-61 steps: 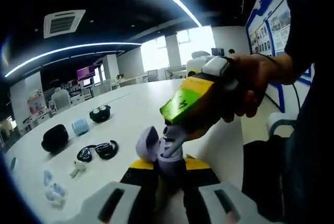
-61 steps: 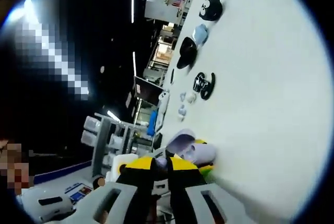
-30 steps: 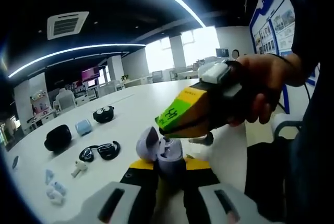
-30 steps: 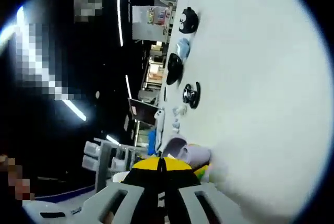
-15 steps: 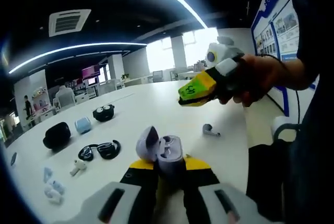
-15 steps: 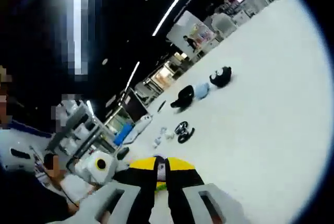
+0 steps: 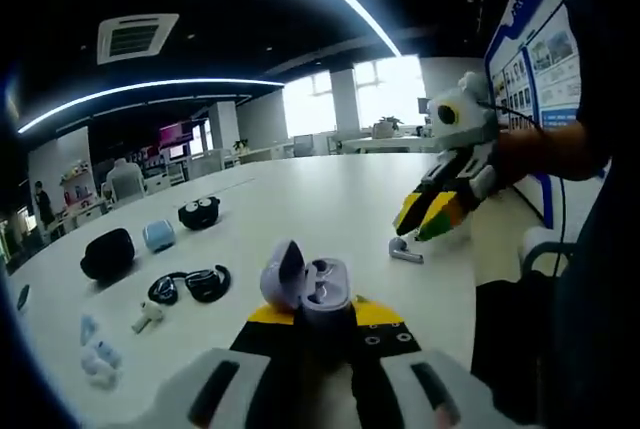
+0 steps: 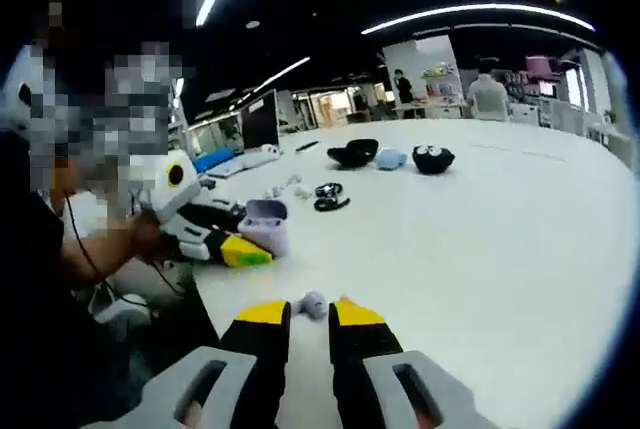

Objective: Pick up the earbuds from the table and place the earbuds into the earbud case

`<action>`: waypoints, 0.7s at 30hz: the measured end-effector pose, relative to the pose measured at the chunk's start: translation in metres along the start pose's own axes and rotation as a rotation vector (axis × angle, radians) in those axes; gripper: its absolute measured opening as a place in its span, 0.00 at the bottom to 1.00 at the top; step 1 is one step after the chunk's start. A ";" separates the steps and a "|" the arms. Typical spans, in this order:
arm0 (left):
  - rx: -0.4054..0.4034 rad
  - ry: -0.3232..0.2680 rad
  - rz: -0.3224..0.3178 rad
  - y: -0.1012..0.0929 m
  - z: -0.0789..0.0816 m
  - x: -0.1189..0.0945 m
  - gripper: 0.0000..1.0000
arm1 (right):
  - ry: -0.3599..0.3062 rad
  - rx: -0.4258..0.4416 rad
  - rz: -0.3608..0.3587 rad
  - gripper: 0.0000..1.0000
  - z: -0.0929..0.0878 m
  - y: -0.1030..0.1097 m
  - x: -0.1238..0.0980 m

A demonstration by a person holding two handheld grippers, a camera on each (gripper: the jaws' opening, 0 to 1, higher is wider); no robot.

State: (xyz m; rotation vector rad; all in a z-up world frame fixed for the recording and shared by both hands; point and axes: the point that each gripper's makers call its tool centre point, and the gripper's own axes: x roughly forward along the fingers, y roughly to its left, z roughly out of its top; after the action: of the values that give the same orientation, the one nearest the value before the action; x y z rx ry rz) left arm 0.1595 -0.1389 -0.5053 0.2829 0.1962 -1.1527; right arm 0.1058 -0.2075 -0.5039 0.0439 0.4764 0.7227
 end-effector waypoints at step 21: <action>-0.034 0.007 -0.024 -0.001 0.000 0.002 0.19 | 0.022 -0.043 0.060 0.13 0.002 -0.014 0.012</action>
State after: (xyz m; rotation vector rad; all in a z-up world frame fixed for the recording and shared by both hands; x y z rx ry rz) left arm 0.1589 -0.1410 -0.5062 0.2552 0.2255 -1.1710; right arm 0.1233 -0.2103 -0.5094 0.0100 0.4817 0.7930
